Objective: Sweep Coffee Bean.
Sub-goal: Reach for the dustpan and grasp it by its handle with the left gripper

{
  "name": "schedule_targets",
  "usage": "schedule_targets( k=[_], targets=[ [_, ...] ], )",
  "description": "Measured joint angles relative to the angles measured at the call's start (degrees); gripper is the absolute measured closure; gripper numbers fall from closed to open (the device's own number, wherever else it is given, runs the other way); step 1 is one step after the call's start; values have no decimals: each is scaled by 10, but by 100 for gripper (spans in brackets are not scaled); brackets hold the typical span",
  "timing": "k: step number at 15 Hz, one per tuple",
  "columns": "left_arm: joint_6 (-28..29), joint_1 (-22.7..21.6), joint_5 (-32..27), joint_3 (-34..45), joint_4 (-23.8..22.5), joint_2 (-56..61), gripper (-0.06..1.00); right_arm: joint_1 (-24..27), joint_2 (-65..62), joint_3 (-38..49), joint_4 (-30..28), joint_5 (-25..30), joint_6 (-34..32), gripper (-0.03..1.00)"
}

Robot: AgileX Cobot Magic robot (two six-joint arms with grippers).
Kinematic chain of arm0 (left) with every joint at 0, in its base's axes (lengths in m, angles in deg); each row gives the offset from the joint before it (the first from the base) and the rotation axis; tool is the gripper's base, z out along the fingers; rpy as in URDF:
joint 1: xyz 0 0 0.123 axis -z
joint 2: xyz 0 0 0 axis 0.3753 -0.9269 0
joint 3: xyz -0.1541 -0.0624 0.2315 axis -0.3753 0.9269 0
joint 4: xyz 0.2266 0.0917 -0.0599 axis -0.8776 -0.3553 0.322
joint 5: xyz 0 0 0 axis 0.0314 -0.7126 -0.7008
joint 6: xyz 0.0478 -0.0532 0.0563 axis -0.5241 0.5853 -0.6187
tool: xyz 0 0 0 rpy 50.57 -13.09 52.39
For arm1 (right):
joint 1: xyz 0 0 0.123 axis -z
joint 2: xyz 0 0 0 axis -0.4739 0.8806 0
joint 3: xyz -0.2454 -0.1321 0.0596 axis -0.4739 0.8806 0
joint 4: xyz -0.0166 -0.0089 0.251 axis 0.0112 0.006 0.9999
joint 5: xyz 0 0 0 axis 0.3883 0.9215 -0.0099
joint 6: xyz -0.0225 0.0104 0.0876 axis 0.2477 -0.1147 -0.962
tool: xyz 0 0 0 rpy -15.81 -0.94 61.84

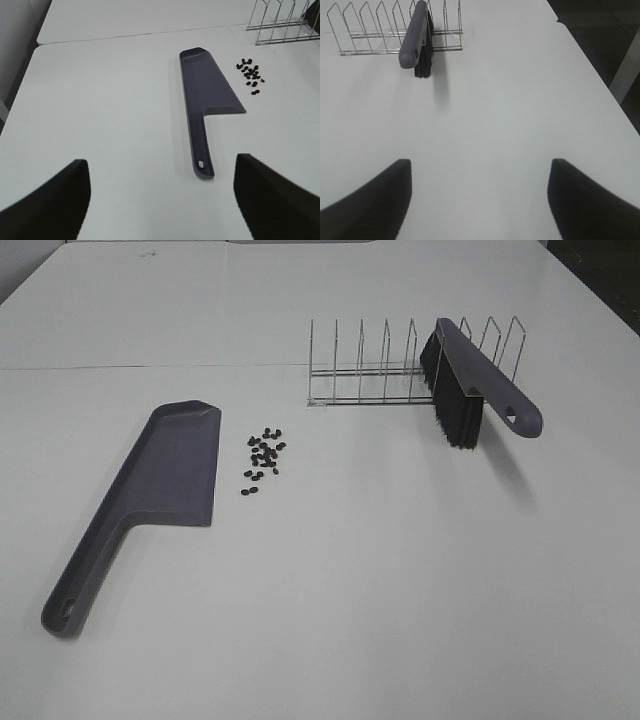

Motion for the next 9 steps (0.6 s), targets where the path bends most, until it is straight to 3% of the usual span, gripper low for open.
schedule_targets(
  k=[9],
  targets=[
    [0,0,2,0,0,0,20,0,0,0,0,0,0,30]
  ],
)
